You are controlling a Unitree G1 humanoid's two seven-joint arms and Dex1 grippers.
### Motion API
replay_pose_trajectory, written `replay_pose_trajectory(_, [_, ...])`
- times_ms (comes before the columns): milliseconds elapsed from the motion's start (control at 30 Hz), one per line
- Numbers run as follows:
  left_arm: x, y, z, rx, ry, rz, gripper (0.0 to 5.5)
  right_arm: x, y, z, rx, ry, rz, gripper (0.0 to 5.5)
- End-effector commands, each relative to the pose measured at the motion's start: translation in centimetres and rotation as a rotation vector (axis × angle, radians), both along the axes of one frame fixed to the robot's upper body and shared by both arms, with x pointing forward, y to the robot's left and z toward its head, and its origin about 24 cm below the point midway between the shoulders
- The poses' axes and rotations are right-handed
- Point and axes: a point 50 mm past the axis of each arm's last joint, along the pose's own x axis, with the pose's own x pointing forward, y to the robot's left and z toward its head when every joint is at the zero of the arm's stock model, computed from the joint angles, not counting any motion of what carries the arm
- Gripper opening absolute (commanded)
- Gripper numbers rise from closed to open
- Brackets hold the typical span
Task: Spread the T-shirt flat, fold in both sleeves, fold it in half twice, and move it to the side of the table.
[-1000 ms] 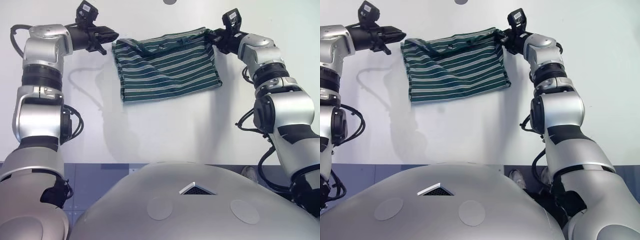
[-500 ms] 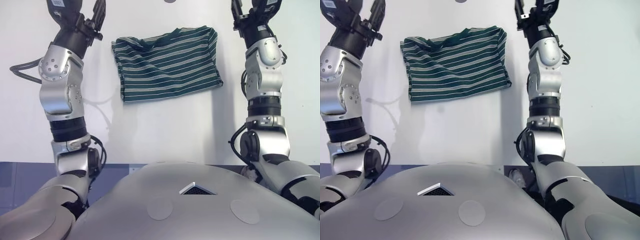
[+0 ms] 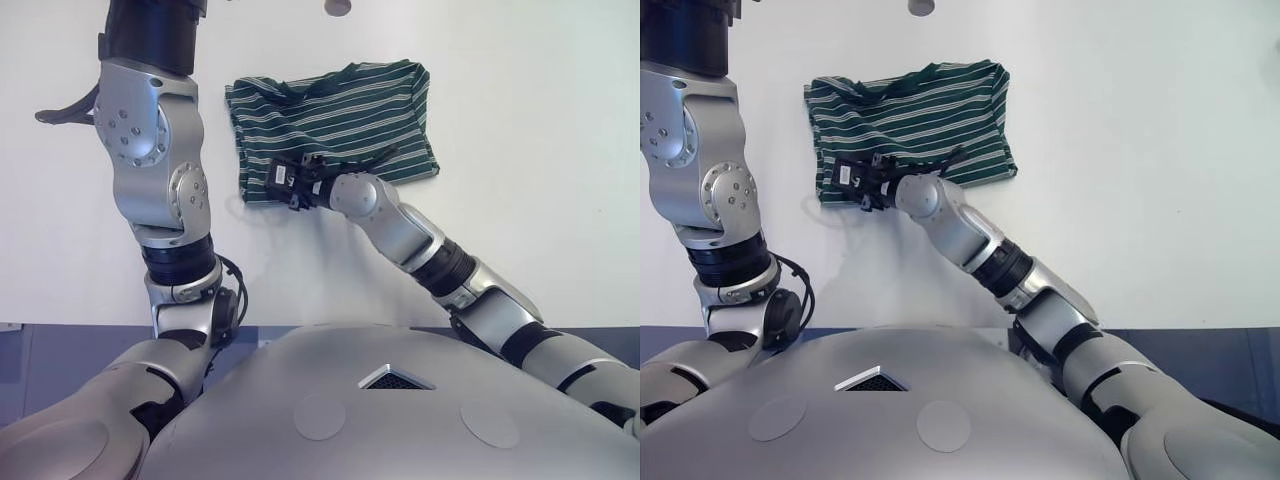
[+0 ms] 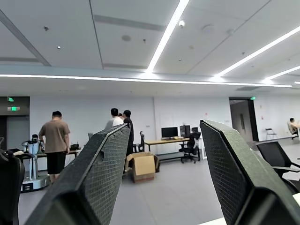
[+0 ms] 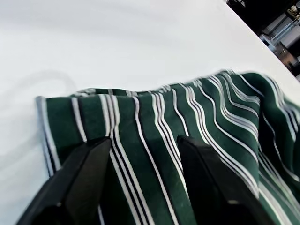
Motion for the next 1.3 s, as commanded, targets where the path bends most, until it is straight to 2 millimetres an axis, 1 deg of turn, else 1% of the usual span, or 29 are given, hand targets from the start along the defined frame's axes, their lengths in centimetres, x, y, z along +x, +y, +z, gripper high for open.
replay_pose_trajectory(33, [0.3,0.0,-0.1,0.007,-0.005,0.006,2.73,-1.8,-7.1,-2.9,-0.253,0.126,0.313,2.63])
replay_pose_trajectory(67, [0.2,-0.2,0.0,0.022,-0.008,-0.013,2.73,-2.6,-9.7,-2.4,-0.299,0.147,0.446,2.63])
replay_pose_trajectory(133, [0.0,-1.0,-0.1,0.097,-0.007,-0.097,2.73,-3.9,-14.4,-1.5,-0.414,0.194,0.611,2.63])
replay_pose_trajectory(200, [-0.9,-2.3,-0.7,0.251,0.010,-0.240,2.73,-4.6,-18.4,-0.7,-0.511,0.185,0.662,2.63])
replay_pose_trajectory(233, [-1.5,-2.9,-1.4,0.344,0.027,-0.304,2.73,-4.7,-19.7,-0.3,-0.537,0.160,0.673,2.63])
replay_pose_trajectory(267, [-2.3,-3.2,-2.6,0.432,0.069,-0.375,2.73,-4.7,-20.8,0.1,-0.559,0.131,0.689,2.63])
replay_pose_trajectory(300, [-3.1,-3.2,-4.4,0.532,0.141,-0.433,2.73,-4.8,-21.7,0.5,-0.563,0.083,0.705,2.63])
replay_pose_trajectory(333, [-4.0,-2.7,-6.3,0.635,0.216,-0.475,2.73,-4.8,-22.3,0.9,-0.534,0.009,0.724,2.63])
replay_pose_trajectory(367, [-4.8,-2.2,-7.8,0.720,0.274,-0.507,2.73,-4.6,-22.8,1.2,-0.504,-0.059,0.710,2.63])
replay_pose_trajectory(400, [-5.6,-1.7,-8.9,0.786,0.314,-0.534,2.73,-4.4,-23.5,1.4,-0.503,-0.102,0.712,2.63])
replay_pose_trajectory(433, [-6.3,-0.9,-10.0,0.889,0.328,-0.558,2.73,-4.0,-25.0,1.7,-0.519,-0.151,0.700,2.63])
replay_pose_trajectory(467, [-6.9,-0.3,-10.6,0.968,0.327,-0.576,2.73,-3.9,-26.3,1.9,-0.529,-0.192,0.700,2.63])
replay_pose_trajectory(500, [-7.3,0.2,-10.9,1.028,0.314,-0.583,2.73,-3.6,-27.0,2.5,-0.499,-0.264,0.687,2.63])
replay_pose_trajectory(533, [-7.5,0.3,-10.8,1.065,0.280,-0.585,2.73,-3.1,-27.3,3.4,-0.446,-0.353,0.652,2.63])
replay_pose_trajectory(600, [-7.3,-0.7,-9.7,1.069,0.177,-0.556,2.73,-2.6,-27.5,4.6,-0.367,-0.475,0.608,2.63])
replay_pose_trajectory(667, [-6.6,-2.3,-7.3,0.980,0.055,-0.493,2.73,-2.7,-27.2,5.6,-0.267,-0.579,0.589,2.63])
replay_pose_trajectory(700, [-6.8,-2.6,-6.6,0.994,-0.005,-0.487,2.73,-2.8,-27.1,6.2,-0.227,-0.635,0.587,2.63])
replay_pose_trajectory(767, [-7.8,-2.5,-7.1,1.105,-0.076,-0.517,2.73,-2.7,-27.3,7.3,-0.187,-0.724,0.578,2.63])
replay_pose_trajectory(800, [-8.8,-1.8,-8.7,1.218,-0.090,-0.562,2.73,-2.5,-27.9,7.6,-0.213,-0.733,0.562,2.63])
replay_pose_trajectory(867, [-11.0,0.3,-12.7,1.421,-0.050,-0.682,2.73,-3.3,-29.6,6.7,-0.272,-0.662,0.544,2.63])
replay_pose_trajectory(900, [-11.9,1.2,-14.1,1.481,-0.029,-0.725,2.92,-3.8,-30.3,6.2,-0.291,-0.625,0.542,2.83])
replay_pose_trajectory(967, [-12.8,1.8,-15.7,1.521,-0.016,-0.759,3.22,-4.9,-31.2,5.0,-0.308,-0.565,0.541,3.14])
replay_pose_trajectory(1000, [-13.0,1.8,-16.3,1.539,-0.017,-0.760,3.46,-5.6,-31.5,4.3,-0.316,-0.531,0.542,3.40])
replay_pose_trajectory(1033, [-13.0,1.7,-16.9,1.560,-0.023,-0.746,3.57,-6.3,-31.8,3.5,-0.333,-0.484,0.552,3.54])
replay_pose_trajectory(1067, [-12.7,1.5,-17.3,1.575,-0.038,-0.719,3.73,-7.0,-32.1,2.7,-0.345,-0.447,0.560,3.63])
replay_pose_trajectory(1133, [-12.0,1.0,-17.8,1.587,-0.069,-0.674,4.08,-7.8,-32.1,1.6,-0.366,-0.406,0.567,3.63])
replay_pose_trajectory(1233, [-11.1,0.3,-18.6,1.602,-0.110,-0.639,4.08,-8.3,-31.4,-0.2,-0.378,-0.382,0.572,3.63])
replay_pose_trajectory(1300, [-10.8,-0.3,-19.0,1.603,-0.127,-0.633,4.08,-8.7,-31.1,-1.3,-0.387,-0.365,0.564,3.63])
